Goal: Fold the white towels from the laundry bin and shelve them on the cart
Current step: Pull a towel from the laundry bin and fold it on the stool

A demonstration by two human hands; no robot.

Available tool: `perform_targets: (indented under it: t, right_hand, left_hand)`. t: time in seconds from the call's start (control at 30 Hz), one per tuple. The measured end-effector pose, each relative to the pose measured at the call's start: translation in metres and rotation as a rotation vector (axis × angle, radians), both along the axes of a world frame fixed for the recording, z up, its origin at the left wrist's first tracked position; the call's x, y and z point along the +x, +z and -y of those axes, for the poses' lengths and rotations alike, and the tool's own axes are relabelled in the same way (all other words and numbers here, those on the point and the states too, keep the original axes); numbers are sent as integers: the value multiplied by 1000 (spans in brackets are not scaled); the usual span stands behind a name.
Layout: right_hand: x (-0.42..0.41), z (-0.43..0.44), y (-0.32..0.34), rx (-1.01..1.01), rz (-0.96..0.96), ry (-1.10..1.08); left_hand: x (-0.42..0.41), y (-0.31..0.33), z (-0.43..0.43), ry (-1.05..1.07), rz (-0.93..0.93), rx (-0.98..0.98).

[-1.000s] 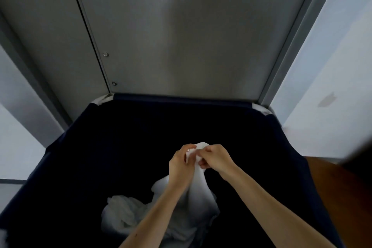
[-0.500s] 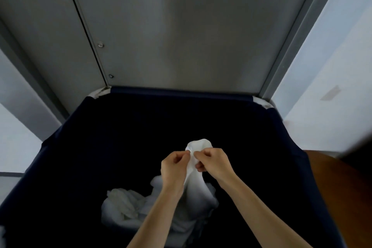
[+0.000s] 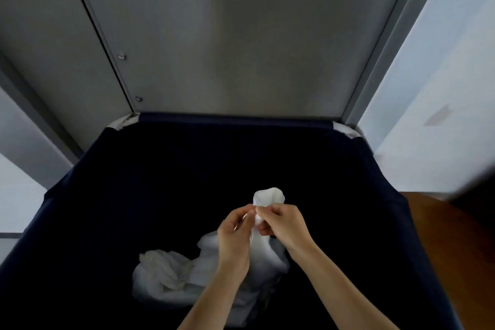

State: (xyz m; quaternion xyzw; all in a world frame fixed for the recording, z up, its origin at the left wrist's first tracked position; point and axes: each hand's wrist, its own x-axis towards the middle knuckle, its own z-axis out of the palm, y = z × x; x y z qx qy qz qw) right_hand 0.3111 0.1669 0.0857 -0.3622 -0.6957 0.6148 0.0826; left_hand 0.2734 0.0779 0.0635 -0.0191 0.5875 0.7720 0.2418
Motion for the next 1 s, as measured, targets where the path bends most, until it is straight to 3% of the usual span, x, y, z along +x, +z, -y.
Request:
perform_targets:
  t: [0.27,0.57,0.77,0.9,1.0]
  right_hand:
    - [11,1,2,43,29,-14]
    - [19,1,-14,62,36,-30]
    - [17,0,-16,60,40,13]
    - [14,-4,-15,78,44,-23]
    - [10,-6,-18,65,9,-46]
  left_hand:
    - [7,-7,7,-252,-7,88]
    - [8,-10,6,-327,-91,-94]
    - [6,-12,3,-185,-83,-271]
    - [2,-7,-2,-40,-130,-274]
    - [1,0,-6,-65,-264,-280]
